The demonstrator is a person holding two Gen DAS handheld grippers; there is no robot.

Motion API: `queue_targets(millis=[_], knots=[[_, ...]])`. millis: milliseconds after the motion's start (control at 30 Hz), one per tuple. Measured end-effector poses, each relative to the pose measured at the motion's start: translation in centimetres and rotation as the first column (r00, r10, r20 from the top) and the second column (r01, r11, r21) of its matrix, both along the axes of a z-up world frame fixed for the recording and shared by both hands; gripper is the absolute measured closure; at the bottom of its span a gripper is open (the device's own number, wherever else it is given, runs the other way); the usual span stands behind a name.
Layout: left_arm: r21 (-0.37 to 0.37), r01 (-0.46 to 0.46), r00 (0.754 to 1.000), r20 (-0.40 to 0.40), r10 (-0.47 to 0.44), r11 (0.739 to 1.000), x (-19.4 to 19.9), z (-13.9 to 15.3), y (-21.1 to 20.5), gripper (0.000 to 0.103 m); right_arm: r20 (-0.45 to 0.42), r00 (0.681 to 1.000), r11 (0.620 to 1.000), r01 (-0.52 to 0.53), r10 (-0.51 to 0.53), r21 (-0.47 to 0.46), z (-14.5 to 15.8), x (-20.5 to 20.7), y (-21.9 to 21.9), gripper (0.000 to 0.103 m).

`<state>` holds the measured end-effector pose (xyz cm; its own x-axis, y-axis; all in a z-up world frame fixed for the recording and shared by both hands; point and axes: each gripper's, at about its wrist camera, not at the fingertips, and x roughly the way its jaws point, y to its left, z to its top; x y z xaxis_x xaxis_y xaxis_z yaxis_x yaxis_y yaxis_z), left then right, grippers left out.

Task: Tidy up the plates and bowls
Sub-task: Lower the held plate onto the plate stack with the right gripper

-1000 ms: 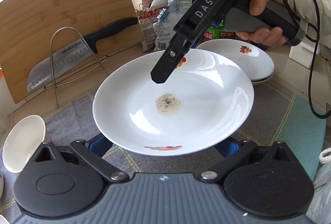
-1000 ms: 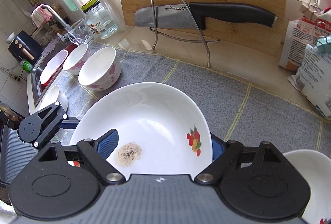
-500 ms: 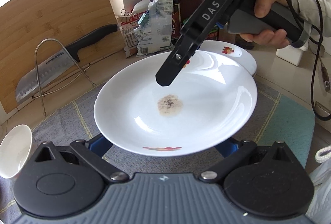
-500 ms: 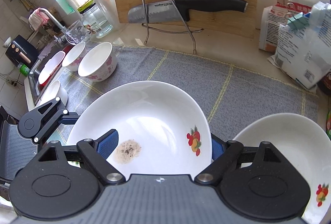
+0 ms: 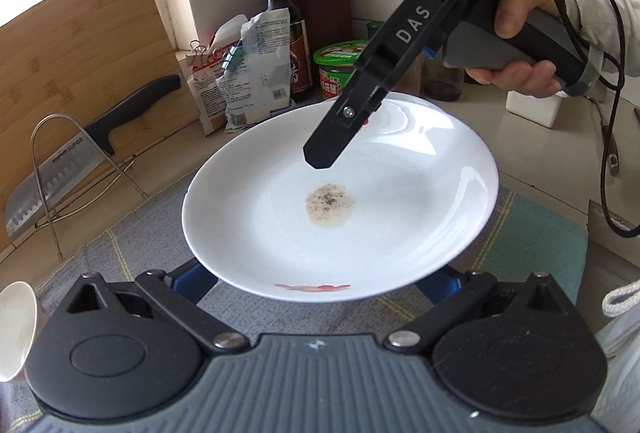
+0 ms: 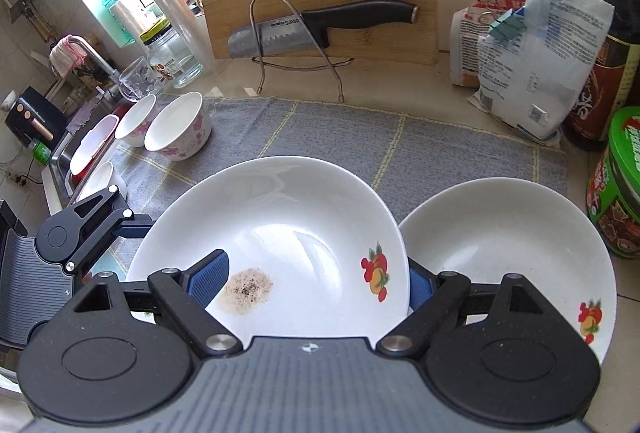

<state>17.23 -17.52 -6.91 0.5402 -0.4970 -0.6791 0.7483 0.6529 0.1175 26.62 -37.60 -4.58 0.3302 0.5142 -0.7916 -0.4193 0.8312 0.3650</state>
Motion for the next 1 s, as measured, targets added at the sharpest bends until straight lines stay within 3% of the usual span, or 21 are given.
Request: queue_targets(millis=[1000], knots=[[-0.012, 0.185, 0.982, -0.039, -0.186, 0.983, 3.4, -2.1, -8.5, 0.001, -0.025, 0.976, 0.976, 0.218, -0.218, -0.011, -1.7, -1.9, -10.2, 0.011]])
